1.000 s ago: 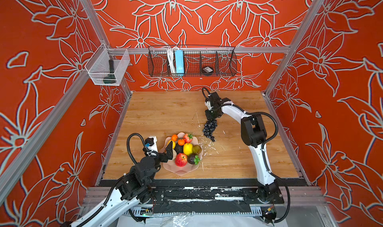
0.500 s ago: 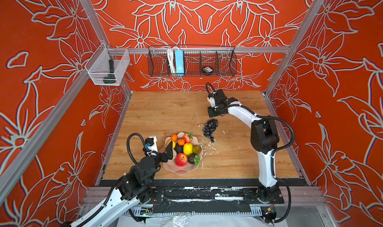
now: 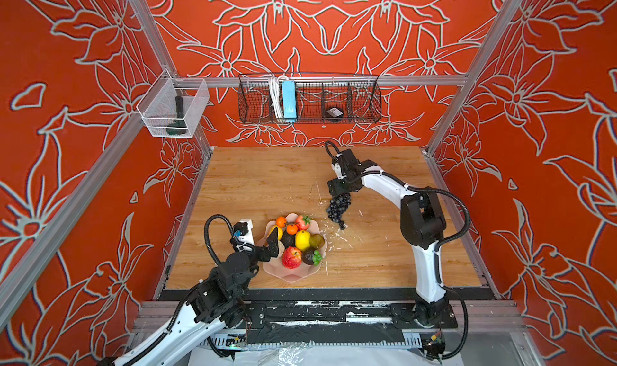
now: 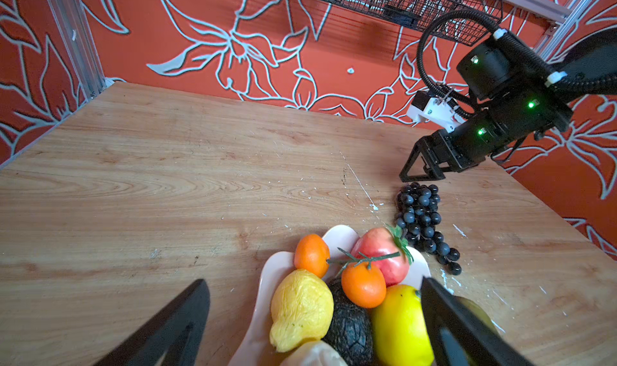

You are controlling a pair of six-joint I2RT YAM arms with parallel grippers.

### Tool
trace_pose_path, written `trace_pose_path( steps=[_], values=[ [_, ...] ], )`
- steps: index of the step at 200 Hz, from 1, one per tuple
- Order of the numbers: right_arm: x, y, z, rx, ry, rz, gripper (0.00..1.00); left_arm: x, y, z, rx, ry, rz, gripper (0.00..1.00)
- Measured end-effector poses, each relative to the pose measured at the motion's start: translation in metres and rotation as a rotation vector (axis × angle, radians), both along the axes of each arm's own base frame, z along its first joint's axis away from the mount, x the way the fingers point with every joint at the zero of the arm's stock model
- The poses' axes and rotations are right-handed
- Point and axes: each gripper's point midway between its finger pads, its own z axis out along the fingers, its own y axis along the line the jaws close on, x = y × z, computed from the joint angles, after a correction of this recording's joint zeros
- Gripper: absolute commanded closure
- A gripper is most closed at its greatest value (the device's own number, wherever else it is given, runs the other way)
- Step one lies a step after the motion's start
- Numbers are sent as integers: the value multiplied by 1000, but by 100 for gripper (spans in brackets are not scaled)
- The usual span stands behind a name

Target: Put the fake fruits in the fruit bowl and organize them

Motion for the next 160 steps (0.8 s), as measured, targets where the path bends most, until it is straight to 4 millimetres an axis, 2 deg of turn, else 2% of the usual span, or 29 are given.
trace_pose_path(
  steps=[15,31,82,119,160],
  values=[
    [-16,-2,-6,-37,12,7,2,0,0,0,0,0,0,2],
    [-25,-1,-7,-67,14,12,2,0,0,0,-1,0,0,2],
    [-34,13,-7,-104,-8,25,2,1,-1,-2,5,6,-1,2],
    [-34,12,-8,-194,-55,8,2,1,-1,-3,8,10,-1,2],
    [-38,13,-26,-291,-62,14,2,1,-1,-3,11,12,-1,2]
  ],
)
